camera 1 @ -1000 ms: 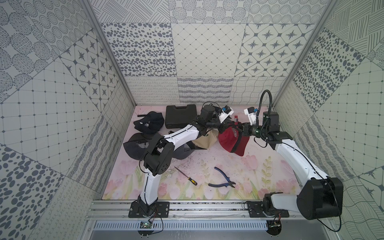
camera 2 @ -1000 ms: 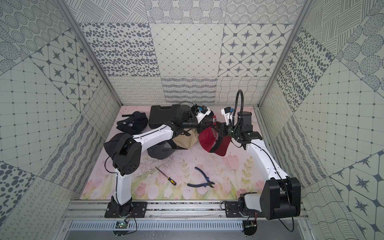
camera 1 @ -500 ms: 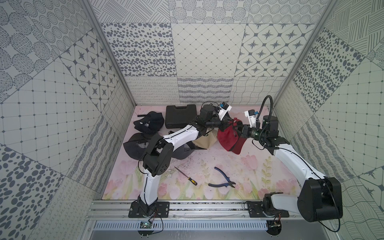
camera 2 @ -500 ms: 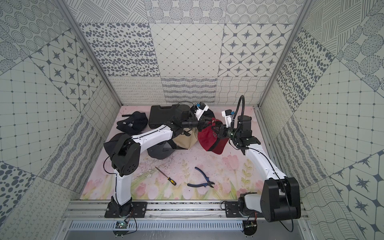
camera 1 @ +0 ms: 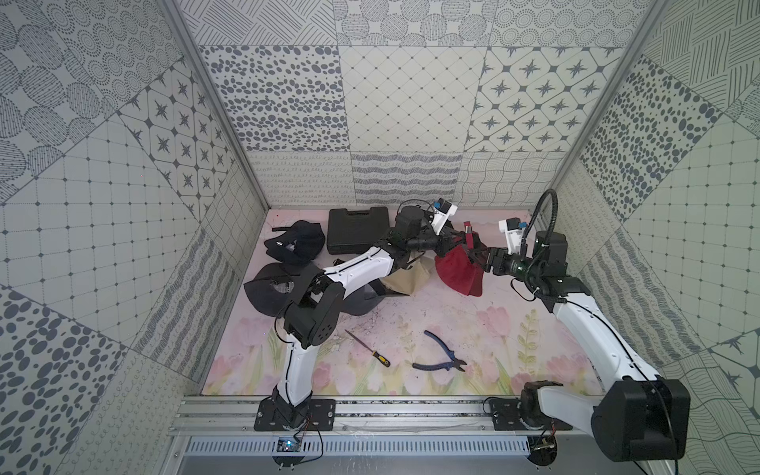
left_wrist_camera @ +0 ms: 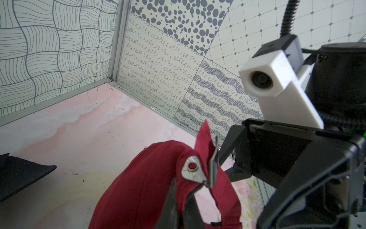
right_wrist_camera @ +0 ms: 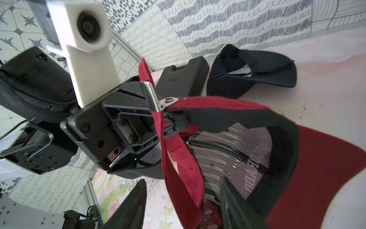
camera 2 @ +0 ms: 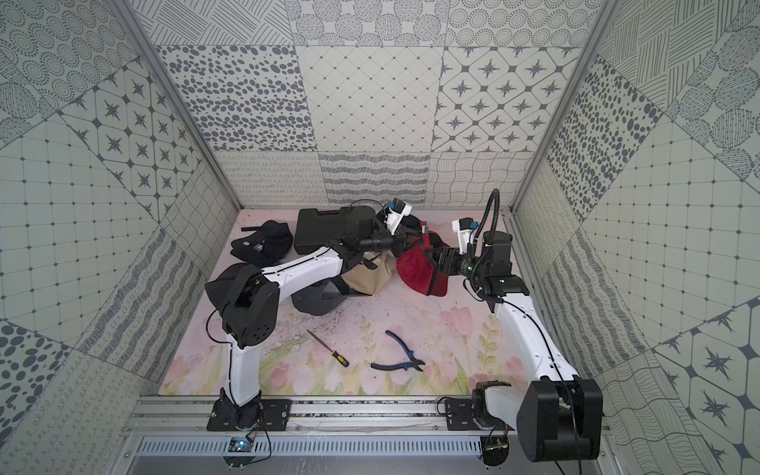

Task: Open the adjustable buckle of the baseball cap
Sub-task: Pull the adjustable strap on the baseball cap.

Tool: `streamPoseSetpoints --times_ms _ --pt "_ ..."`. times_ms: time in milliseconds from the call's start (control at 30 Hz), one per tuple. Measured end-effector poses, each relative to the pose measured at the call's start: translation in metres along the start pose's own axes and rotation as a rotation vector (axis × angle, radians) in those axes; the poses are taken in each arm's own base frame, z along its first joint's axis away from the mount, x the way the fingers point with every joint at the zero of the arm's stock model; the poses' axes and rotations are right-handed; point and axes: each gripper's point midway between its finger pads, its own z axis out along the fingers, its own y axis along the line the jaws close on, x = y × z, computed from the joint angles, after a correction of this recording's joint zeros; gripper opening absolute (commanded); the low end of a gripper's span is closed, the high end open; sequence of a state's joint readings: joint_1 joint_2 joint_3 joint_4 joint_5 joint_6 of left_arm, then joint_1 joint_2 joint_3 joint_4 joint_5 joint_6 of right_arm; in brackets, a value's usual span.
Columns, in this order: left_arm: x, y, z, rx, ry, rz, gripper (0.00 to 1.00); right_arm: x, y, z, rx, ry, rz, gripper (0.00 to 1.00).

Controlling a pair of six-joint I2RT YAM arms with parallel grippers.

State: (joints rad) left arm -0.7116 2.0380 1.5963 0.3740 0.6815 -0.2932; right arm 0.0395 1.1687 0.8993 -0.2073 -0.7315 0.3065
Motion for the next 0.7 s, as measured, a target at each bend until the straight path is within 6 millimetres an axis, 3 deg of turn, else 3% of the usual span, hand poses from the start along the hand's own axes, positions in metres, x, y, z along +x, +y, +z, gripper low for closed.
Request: streamPoseSetpoints --times_ms 233,600,700 --pt "0.003 0.000 0.000 0.000 0.012 0.013 0.00 -0.020 0.017 -0.007 -0.045 -0.019 -0.048 0.31" --pt "0.003 -0.005 0.000 0.020 0.021 0.032 0.00 -0.017 0.009 0.010 -0.094 0.024 0.019 0.28" --pt "0.004 -0.006 0.000 0.024 0.022 0.038 0.00 -0.017 0.010 0.010 -0.104 0.024 0.023 0.24"
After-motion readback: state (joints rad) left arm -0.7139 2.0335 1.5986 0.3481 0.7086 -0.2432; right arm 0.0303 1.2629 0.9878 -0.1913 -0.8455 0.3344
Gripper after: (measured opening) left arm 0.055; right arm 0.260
